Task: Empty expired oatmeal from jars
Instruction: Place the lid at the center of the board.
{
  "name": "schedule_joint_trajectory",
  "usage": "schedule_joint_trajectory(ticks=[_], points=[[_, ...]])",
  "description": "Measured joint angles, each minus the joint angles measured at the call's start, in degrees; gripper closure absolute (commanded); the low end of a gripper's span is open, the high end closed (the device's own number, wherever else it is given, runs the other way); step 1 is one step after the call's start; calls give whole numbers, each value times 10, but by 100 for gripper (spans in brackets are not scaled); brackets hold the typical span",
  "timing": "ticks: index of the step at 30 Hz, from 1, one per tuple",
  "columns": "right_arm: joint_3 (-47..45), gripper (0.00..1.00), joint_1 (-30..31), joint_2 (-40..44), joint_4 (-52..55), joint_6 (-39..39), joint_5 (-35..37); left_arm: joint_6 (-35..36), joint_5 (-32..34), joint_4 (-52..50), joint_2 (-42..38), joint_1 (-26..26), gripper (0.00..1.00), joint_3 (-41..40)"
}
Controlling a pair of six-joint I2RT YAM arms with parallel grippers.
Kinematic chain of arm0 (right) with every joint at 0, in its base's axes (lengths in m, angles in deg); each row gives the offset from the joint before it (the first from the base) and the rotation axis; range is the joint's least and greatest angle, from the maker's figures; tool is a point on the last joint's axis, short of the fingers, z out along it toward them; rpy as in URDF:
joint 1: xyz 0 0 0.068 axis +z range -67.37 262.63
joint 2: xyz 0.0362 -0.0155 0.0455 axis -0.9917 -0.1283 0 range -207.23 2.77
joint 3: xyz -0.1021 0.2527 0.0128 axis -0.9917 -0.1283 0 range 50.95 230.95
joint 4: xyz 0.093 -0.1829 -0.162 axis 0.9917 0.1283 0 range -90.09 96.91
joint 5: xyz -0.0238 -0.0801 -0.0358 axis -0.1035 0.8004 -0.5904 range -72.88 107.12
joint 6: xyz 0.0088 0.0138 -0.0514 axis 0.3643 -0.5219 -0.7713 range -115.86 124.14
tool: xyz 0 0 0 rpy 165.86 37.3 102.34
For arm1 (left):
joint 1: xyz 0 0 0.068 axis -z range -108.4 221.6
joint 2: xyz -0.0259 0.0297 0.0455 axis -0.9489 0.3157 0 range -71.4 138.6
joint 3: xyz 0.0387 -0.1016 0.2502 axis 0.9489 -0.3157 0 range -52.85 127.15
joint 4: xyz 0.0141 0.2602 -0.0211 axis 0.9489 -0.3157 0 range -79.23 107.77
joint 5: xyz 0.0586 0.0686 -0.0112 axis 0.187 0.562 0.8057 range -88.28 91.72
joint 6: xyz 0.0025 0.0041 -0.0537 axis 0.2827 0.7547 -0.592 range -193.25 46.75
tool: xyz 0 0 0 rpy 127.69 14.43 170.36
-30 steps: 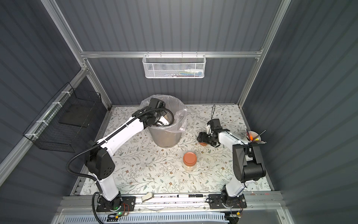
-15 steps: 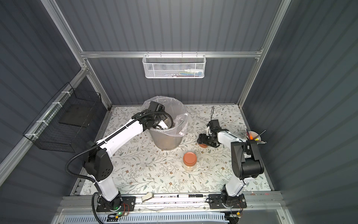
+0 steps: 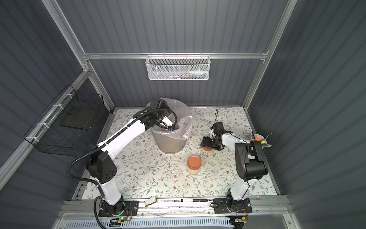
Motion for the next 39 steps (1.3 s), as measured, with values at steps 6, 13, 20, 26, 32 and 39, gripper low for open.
schedule_joint_trajectory(ticks=[6, 13, 20, 26, 32, 39], points=[[0, 40, 0, 0, 0, 0, 0, 2, -6, -29, 15, 1, 100, -4], [0, 40, 1, 0, 1, 0, 0, 2, -14, -7, -13, 4, 100, -12], [0, 40, 2, 2, 2, 0, 0, -6, -18, -2, -22, 16, 100, -65], [0, 39, 4, 3, 2, 0, 0, 0, -15, -11, -22, 6, 100, -26], [0, 38, 5, 3, 2, 0, 0, -1, -17, 9, -28, 4, 100, -43], [0, 38, 7, 3, 6, 0, 0, 0, -18, 5, -16, 0, 100, -8]])
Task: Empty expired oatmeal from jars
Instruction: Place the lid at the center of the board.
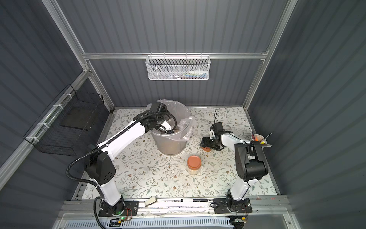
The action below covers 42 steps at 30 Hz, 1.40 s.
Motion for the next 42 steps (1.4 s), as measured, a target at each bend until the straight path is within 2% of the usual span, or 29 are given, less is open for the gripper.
schedule_joint_trajectory(ticks=[4, 7, 17, 24, 27, 29, 34, 38, 42], points=[[2, 38, 0, -3, 1, 0, -1, -6, -12, 37, -20, 3, 100, -43], [7, 38, 1, -7, 3, 0, -2, -10, -11, 22, -11, 5, 100, -68], [10, 38, 7, -9, 5, -2, -3, -11, -12, 28, -3, 0, 100, -69], [10, 36, 8, -9, 7, -2, -5, -3, -10, 24, -5, -3, 100, 9], [11, 34, 8, -10, 9, -3, -4, -14, -8, 40, -25, -3, 100, -26], [16, 28, 9, -10, 18, -5, -3, -27, -5, 30, -27, -3, 100, -51], [18, 1, 11, -10, 30, -8, 9, -55, -12, 1, -3, -3, 100, -56], [21, 1, 17, -10, 36, -11, 20, -91, -27, 1, -2, -3, 100, -20], [23, 1, 23, -6, 49, -10, 31, -158, -45, 24, -2, -3, 100, 17]])
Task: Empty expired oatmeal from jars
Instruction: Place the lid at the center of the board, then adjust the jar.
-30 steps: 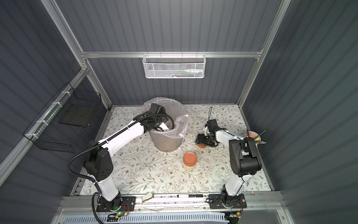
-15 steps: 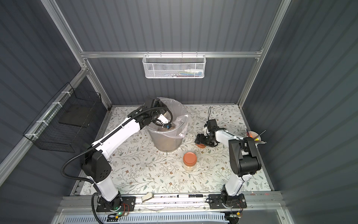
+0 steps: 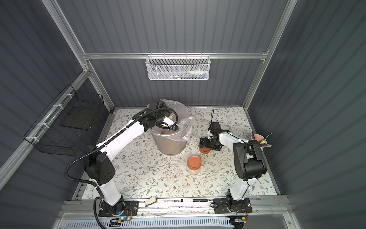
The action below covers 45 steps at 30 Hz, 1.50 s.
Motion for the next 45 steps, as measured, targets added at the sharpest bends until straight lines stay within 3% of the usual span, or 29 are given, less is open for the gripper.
schedule_joint_trajectory(ticks=[11, 26, 30, 36, 45], points=[[13, 1, 0, 85, 33, 5, 25, -243, -55, -18, -61, -7, 100, 18], [67, 1, 1, 198, 80, -9, 41, -507, -142, 10, -227, -58, 100, -117], [96, 1, 10, 250, 77, -14, 23, -596, -167, 45, -249, -63, 100, -149], [153, 1, 76, 299, 45, -21, -19, -743, -210, 111, -275, -63, 100, -171], [158, 1, 137, 302, -134, 57, -141, -925, -267, 183, -288, -63, 100, -204]])
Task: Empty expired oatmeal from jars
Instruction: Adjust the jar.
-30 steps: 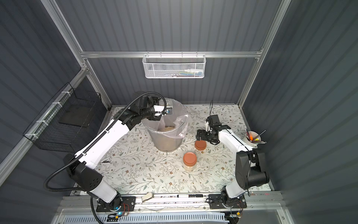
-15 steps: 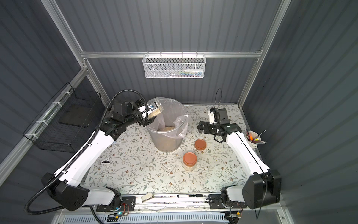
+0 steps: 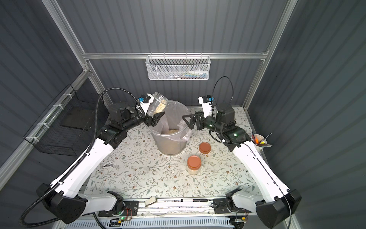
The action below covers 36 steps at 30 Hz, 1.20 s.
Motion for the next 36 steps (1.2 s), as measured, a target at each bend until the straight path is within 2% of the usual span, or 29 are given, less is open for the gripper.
schedule_joint_trajectory(ticks=[3, 9, 21, 26, 29, 34, 35, 36], points=[[1, 1, 15, -16, -76, 38, -31, -46, -26, 14, -1, 0, 100, -19], [44, 1, 37, -84, -153, 87, -73, -105, -82, 38, -1, 0, 100, -28], [89, 1, 72, -162, -196, 130, -104, -144, -164, 73, -2, -1, 100, -28], [110, 13, 83, -174, -195, 127, -107, -157, -183, 83, -2, -2, 100, -28], [118, 26, 86, -180, -190, 126, -106, -163, -187, 87, -2, -5, 100, -30], [133, 40, 84, -188, -167, 124, -104, -170, -175, 90, 3, -22, 100, -30], [135, 41, 82, -188, -158, 122, -107, -174, -161, 89, 3, -23, 99, -30], [137, 37, 81, -188, -157, 123, -105, -172, -162, 90, 3, -29, 98, -30]])
